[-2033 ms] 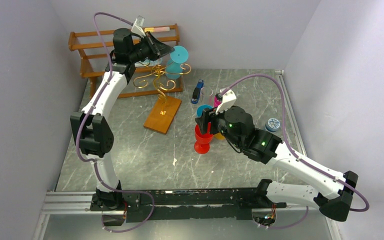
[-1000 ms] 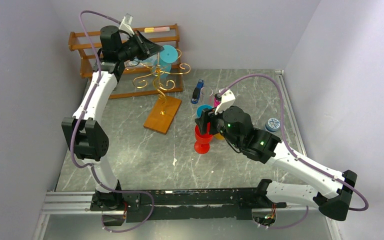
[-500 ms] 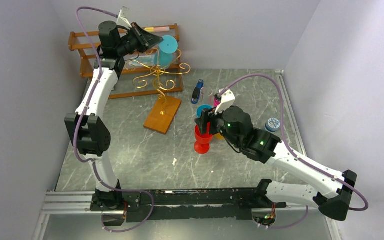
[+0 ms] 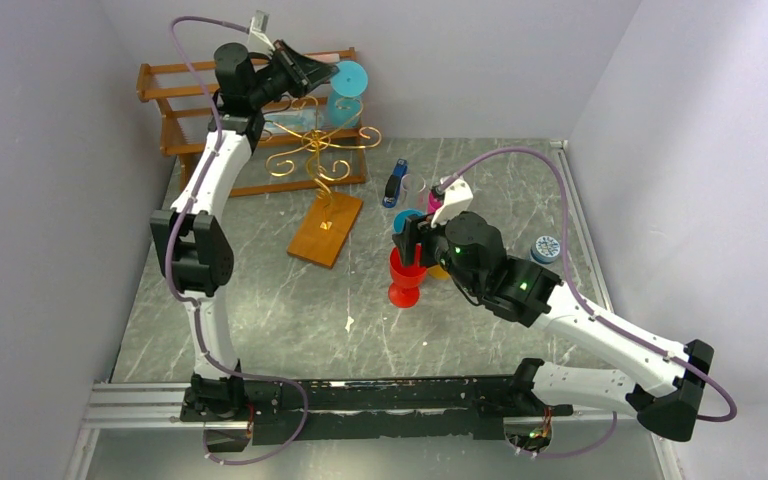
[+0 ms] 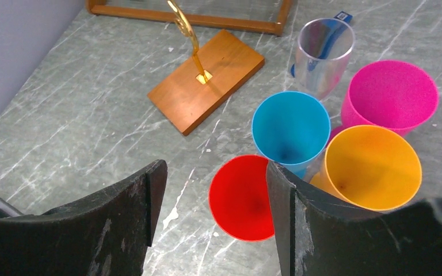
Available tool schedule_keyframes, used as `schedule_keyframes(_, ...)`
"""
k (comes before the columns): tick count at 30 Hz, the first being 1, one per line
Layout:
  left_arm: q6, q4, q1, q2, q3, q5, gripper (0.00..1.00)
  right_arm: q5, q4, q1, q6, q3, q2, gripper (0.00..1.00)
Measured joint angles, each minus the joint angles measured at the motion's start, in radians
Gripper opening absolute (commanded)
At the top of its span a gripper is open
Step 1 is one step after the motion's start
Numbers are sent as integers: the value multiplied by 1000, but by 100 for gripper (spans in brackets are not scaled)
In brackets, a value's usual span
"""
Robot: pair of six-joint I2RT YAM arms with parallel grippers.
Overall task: Take the wine glass off the wine glass rack
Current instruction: Pick up the wine glass from the wine rack, then place the wine glass at the center of the board.
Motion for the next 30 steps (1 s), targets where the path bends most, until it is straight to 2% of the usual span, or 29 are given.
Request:
schedule_keyframes(6, -28, 40, -70, 29, 53, 27, 5, 28, 16, -52, 6, 13, 6, 72)
schedule_keyframes(12, -32, 63, -138, 29, 73, 60, 5, -87, 57, -294, 71, 33, 3, 72)
schedule_keyframes(19, -2, 53, -195, 21, 71, 92, 5, -254, 108, -430, 149, 50, -6, 72)
schedule_keyframes(24, 47, 21, -233, -49, 12, 102, 5, -369, 157, -504, 208, 51, -28, 73)
schedule_keyframes(30, 86, 26, -290, -233, -166, 109, 5, -473, 228, -526, 250, 66, -71, 72)
